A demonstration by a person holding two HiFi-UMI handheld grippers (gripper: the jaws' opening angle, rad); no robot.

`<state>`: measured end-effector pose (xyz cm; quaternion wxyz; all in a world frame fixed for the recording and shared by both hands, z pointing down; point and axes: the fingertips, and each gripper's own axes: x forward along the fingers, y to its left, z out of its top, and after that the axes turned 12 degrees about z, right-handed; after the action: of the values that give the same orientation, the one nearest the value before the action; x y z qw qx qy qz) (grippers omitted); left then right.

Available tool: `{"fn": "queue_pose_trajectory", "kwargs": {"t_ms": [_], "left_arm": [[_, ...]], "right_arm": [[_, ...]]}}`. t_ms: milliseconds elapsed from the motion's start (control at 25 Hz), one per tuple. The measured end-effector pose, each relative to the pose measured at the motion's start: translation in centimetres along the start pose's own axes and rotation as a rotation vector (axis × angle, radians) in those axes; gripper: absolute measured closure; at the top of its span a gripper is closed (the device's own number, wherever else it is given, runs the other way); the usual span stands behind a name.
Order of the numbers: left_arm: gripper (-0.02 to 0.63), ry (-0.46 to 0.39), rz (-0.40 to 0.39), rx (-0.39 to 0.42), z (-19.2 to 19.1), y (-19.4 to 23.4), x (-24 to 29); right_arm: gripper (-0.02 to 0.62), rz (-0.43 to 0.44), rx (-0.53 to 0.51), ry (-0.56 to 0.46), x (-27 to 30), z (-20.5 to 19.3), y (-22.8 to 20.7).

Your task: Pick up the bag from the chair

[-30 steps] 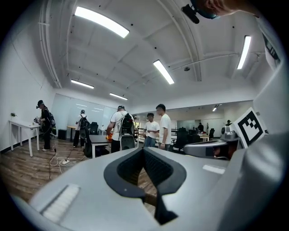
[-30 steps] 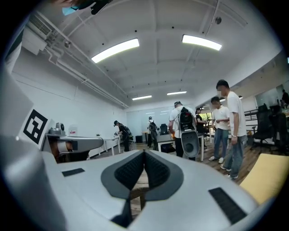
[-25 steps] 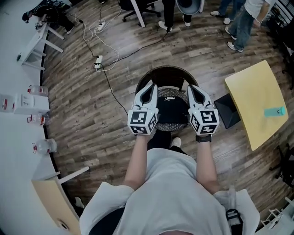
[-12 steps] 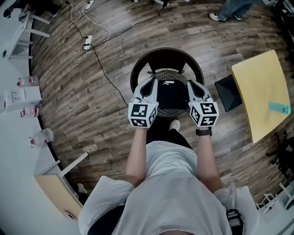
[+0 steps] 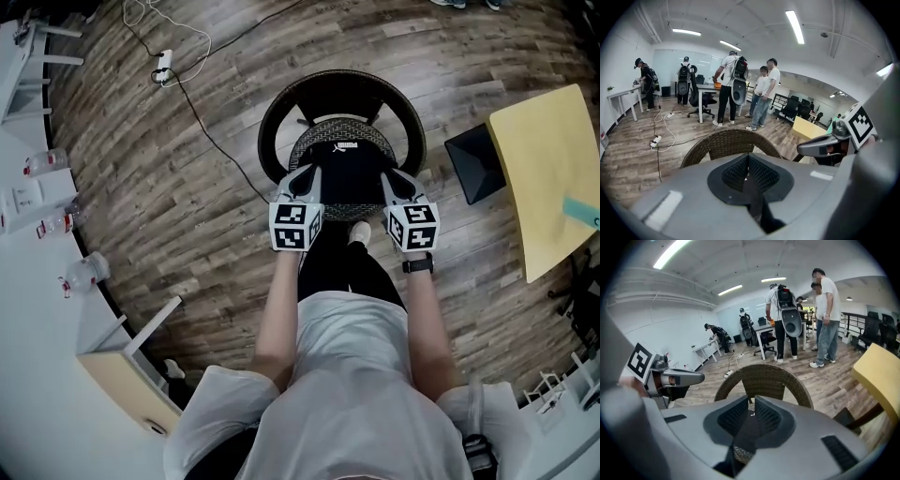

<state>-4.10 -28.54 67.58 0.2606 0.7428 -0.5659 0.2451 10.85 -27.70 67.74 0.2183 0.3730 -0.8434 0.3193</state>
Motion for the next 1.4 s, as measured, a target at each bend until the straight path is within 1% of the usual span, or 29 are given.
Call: {"fn": "queue_pose_trajectory", "kwargs": {"t_ms": [120, 200, 400, 440, 480, 520, 600, 720, 800, 960, 1040, 1080, 1160, 1280, 1320, 1400], "left_arm": [[0.594, 0.049, -0.017, -0.004, -3.0, 0.0, 1.7], [0.586, 0.083, -0.027, -0.008, -5.1, -0.2, 2.7], [0.517, 0.162, -0.041, -0.022, -9.5, 0.5, 5.1], [0.503, 0.176, -0.042, -0.026, -10.4, 0.9, 5.6], [0.49, 0.19, -0.041, -0.028, -11.3, 1.2, 6.2], [0.479, 0.204, -0.041, -0.026, -12.2, 1.6, 6.8], [0.454, 0.241, -0.047, -0.001, -14.2, 2.1, 8.0], [0.402, 0.31, -0.077, 0.038, -17.5, 2.1, 9.4], [0.362, 0.356, -0.091, 0.059, -19.5, 2.3, 10.1], [0.31, 0.417, -0.087, 0.09, -22.5, 2.8, 12.1], [0.257, 0.446, -0.087, 0.104, -23.9, 3.0, 13.1], [0.237, 0.46, -0.087, 0.104, -24.5, 3.0, 13.5], [0.206, 0.478, -0.081, 0.094, -25.7, 3.2, 14.1], [0.184, 0.485, -0.039, 0.076, -27.0, 4.3, 15.4], [0.181, 0.484, -0.027, 0.065, -27.3, 4.7, 15.9], [0.179, 0.488, -0.009, 0.03, -28.0, 5.4, 16.8]], "right_arm": [[0.584, 0.004, 0.043, 0.047, 2.0, -3.0, -0.7], [0.584, 0.003, 0.053, 0.083, 3.0, -4.9, -1.1], [0.573, 0.005, 0.042, 0.183, 5.5, -9.0, -2.2], [0.543, 0.008, 0.04, 0.202, 6.1, -9.8, -2.5], [0.482, 0.012, 0.041, 0.22, 6.7, -10.5, -2.9], [0.458, 0.015, 0.044, 0.236, 7.3, -11.3, -3.3], [0.449, 0.02, 0.06, 0.265, 8.4, -13.2, -4.2], [0.377, 0.032, 0.057, 0.332, 9.8, -16.3, -5.3], [0.356, 0.023, 0.039, 0.364, 10.6, -17.8, -6.0], [0.33, -0.013, 0.031, 0.383, 11.9, -19.8, -7.9], [0.305, -0.023, 0.016, 0.394, 12.7, -20.8, -8.8], [0.282, -0.033, 0.015, 0.399, 13.1, -21.4, -9.3], [0.256, -0.056, 0.058, 0.405, 13.7, -22.8, -10.2], [0.245, -0.064, 0.189, 0.381, 14.7, -24.4, -11.6], [0.244, -0.063, 0.208, 0.376, 15.1, -24.6, -11.9], [0.244, -0.06, 0.208, 0.386, 15.8, -25.3, -12.4]]}}
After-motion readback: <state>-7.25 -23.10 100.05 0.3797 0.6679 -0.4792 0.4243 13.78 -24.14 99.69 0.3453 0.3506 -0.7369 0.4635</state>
